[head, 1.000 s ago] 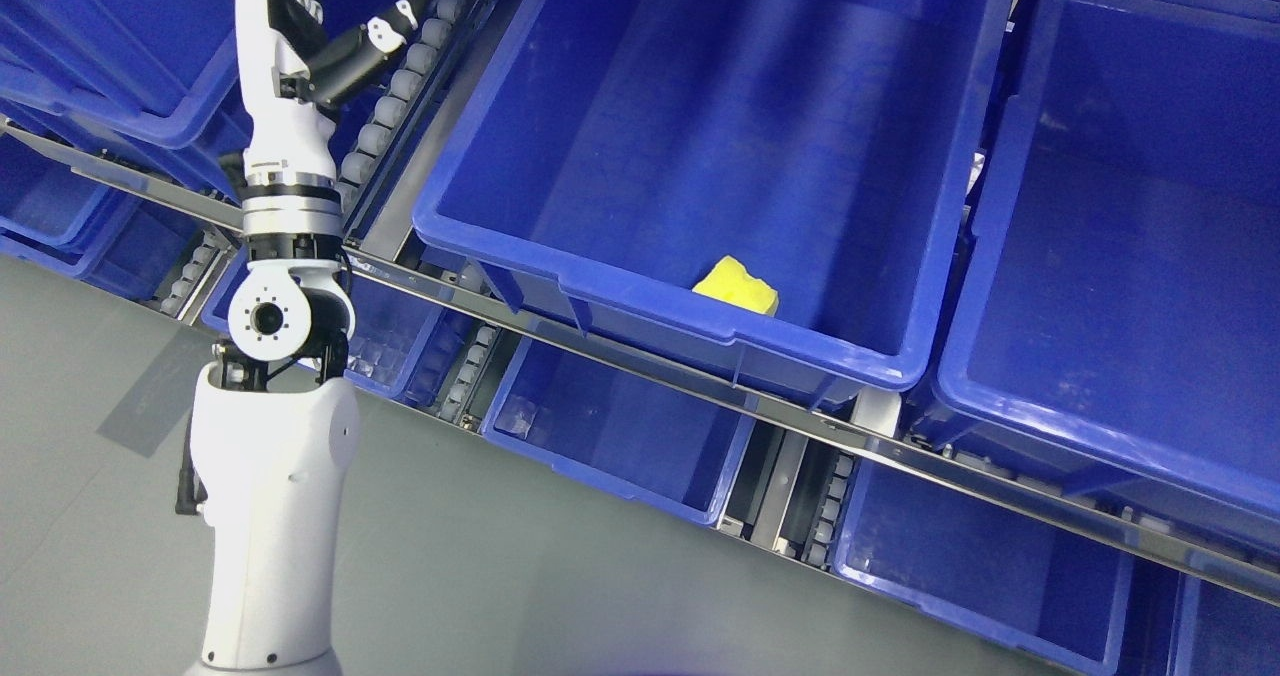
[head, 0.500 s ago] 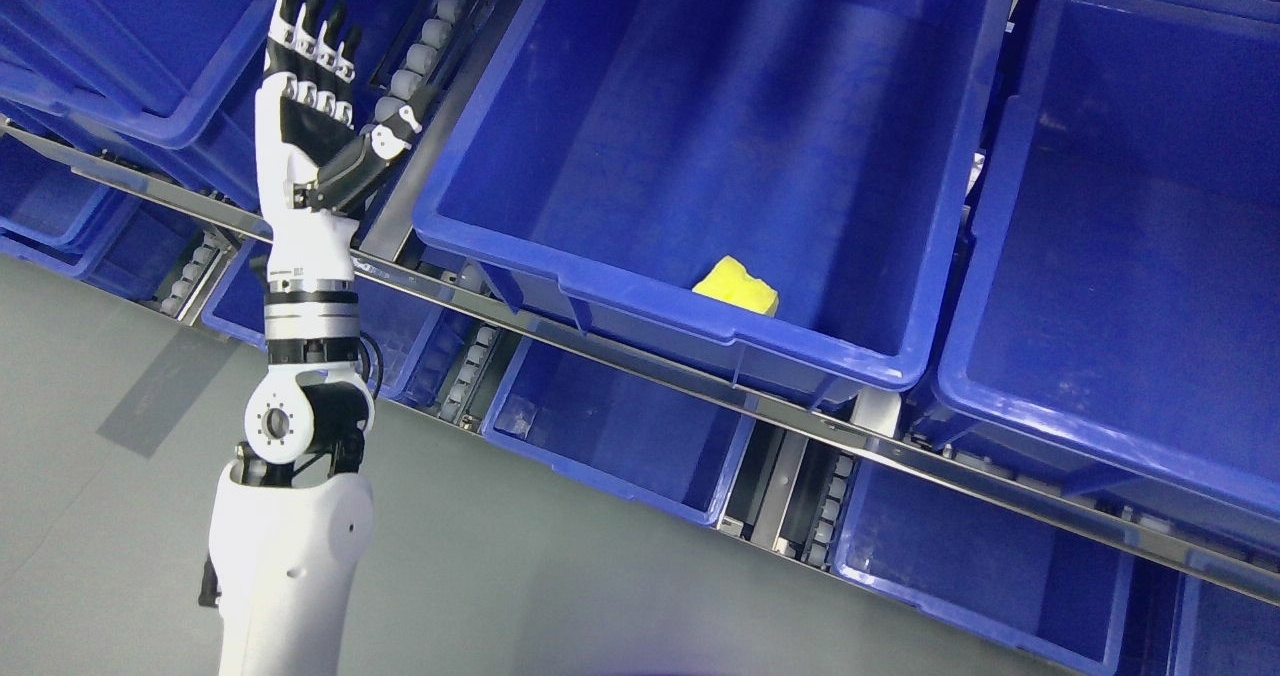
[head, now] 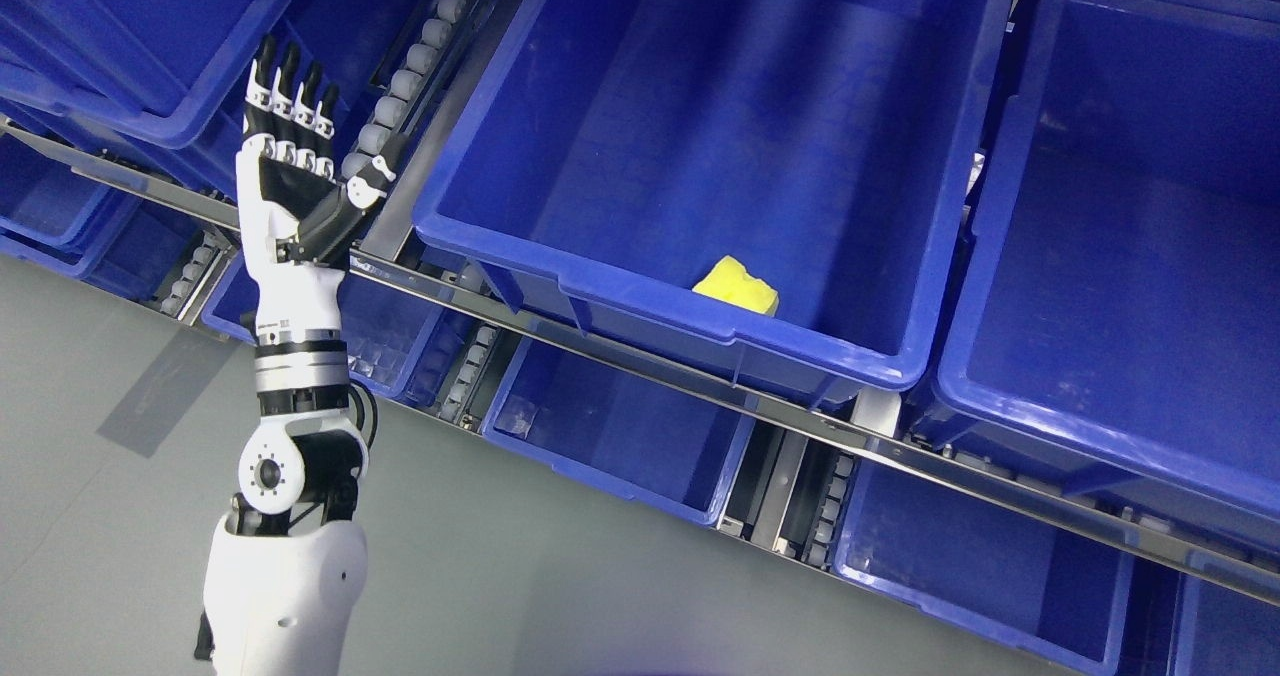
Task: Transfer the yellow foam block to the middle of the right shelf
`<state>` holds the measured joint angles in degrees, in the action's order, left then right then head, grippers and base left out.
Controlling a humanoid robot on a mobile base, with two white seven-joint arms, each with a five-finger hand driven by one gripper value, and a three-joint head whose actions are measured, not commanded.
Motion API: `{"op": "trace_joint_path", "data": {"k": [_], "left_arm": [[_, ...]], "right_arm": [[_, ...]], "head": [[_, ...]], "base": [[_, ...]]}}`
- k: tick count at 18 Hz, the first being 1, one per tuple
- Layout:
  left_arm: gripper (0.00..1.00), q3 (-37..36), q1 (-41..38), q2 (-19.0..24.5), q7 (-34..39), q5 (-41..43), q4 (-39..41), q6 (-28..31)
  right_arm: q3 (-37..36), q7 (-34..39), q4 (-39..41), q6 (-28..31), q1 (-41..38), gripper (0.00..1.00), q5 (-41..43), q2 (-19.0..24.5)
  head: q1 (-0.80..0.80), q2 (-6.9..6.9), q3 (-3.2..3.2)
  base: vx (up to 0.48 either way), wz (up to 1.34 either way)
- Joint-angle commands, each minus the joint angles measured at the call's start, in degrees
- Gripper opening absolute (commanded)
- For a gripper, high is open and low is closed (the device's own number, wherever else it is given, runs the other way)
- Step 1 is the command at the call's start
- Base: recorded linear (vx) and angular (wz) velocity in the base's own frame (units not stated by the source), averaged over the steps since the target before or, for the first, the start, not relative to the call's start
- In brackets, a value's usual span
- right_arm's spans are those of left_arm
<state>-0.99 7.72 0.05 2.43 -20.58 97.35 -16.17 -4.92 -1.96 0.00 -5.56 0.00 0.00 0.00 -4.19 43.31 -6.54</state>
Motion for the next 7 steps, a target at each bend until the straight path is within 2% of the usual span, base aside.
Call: {"op": "trace_joint_path", "data": {"k": [1, 7], "left_arm": [[1.00, 5.46, -3.77, 0.95, 0.03, -0.51, 1.18, -0.70], [1.00, 8.11, -3.77, 0.95, -0.06, -0.51, 1.18, -1.67]], "right_arm": [[0.00, 0.03, 1.00, 0.11, -0.09, 1.00, -0.18, -1.00], [0.00, 0.03, 1.00, 0.11, -0.09, 1.00, -0.18, -1.00]], "head": [[0.00, 0.00, 0.00], [0.00, 0.00, 0.00]], "base": [[0.000, 0.00], [0.000, 0.00]]}}
